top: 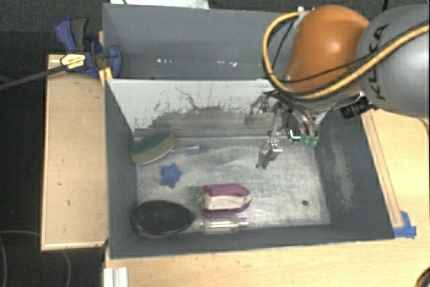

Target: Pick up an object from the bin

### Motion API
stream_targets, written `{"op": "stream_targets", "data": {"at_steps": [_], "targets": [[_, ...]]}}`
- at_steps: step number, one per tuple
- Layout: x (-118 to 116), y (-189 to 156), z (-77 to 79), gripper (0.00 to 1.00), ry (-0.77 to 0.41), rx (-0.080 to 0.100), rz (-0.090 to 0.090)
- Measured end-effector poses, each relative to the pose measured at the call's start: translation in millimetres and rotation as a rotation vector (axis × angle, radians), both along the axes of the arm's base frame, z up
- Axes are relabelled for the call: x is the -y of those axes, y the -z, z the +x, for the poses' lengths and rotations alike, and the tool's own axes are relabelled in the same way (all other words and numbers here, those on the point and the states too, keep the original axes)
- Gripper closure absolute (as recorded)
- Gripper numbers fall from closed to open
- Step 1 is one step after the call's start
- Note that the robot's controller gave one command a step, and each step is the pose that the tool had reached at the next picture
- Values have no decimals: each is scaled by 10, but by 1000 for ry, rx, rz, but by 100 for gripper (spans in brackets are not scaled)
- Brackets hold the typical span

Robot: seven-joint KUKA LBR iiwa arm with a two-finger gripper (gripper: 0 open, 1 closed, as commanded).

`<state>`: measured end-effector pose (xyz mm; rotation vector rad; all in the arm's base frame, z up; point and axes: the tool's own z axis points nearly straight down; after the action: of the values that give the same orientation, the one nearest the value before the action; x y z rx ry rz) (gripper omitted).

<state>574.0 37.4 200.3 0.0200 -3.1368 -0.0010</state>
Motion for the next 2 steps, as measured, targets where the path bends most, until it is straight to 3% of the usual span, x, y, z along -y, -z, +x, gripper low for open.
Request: {"op": "stream_targets", "data": {"at_steps": [1,2], "targets": [[-668,1281,-529,0,-332,19,2],[-657,984,-817,0,-344,6,1]]}}
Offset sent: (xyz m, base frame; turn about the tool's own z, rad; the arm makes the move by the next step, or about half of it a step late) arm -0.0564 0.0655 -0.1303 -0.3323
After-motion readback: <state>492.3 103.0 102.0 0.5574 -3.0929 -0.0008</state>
